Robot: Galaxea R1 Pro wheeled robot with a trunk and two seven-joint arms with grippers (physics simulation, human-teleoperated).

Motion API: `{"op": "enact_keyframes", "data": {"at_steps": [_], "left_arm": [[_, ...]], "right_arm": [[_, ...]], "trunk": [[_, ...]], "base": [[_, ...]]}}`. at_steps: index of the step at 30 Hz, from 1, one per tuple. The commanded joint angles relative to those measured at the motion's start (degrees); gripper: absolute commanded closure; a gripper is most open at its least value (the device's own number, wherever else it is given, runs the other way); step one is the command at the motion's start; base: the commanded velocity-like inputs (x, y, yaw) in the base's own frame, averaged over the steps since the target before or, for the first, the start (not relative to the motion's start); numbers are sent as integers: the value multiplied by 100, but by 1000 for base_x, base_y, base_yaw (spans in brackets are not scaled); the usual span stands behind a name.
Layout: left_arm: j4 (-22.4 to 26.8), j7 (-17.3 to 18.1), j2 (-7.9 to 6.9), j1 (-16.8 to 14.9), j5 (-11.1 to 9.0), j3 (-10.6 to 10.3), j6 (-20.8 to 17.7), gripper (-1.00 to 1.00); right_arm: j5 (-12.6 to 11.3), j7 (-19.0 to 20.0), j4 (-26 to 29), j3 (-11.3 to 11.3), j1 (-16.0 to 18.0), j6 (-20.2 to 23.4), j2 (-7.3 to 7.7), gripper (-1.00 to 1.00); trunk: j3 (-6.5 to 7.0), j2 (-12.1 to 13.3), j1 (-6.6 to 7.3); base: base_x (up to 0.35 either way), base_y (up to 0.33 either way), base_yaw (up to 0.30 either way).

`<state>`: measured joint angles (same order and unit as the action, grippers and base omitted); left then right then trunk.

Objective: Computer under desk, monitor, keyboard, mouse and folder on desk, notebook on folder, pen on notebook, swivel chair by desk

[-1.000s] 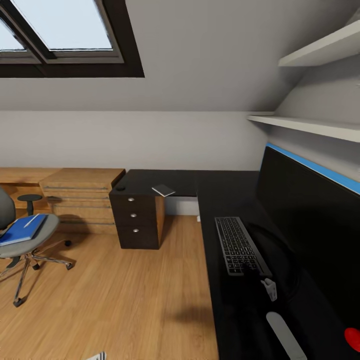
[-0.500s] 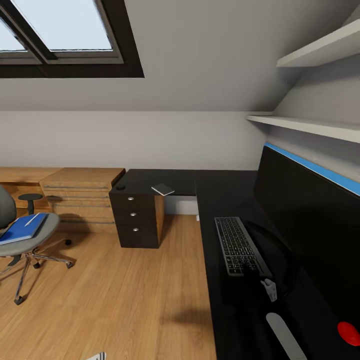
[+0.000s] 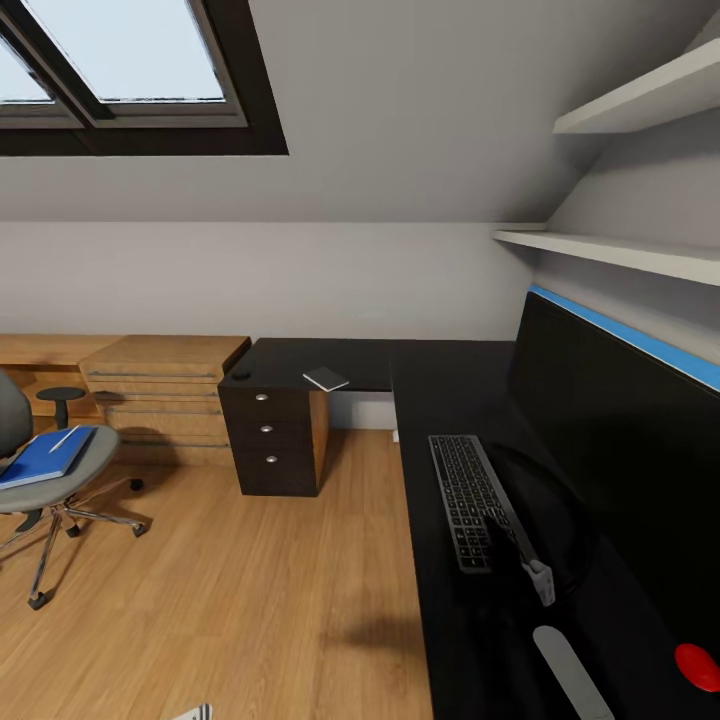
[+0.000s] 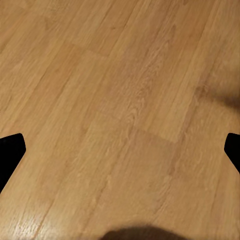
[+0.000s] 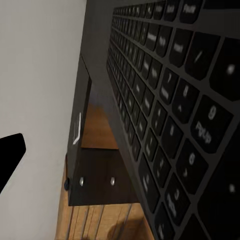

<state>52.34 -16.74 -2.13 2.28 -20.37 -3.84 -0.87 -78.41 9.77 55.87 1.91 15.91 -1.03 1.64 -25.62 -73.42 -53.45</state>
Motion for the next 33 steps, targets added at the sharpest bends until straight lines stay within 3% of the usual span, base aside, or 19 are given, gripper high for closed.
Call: {"op": "enact_keyframes", "data": {"at_steps": [1, 20, 33], "left_arm": [[13, -48, -8, 1, -48, -29, -9, -100], [-73, -55, -7, 1, -39, -17, -18, -100], [-74, -71, 11, 1, -29, -6, -18, -100]], "right_arm": [[-60, 25, -4, -6, 1, -11, 2, -100], [-60, 25, -6, 3, 0, -11, 38, -100], [-60, 25, -6, 3, 4, -11, 36, -100]], "trunk": [[-5, -3, 0], [-5, -3, 0], [-238, -524, -286]], "base": [[0, 0, 0], [-30, -51, 0], [0, -1, 0]]}}
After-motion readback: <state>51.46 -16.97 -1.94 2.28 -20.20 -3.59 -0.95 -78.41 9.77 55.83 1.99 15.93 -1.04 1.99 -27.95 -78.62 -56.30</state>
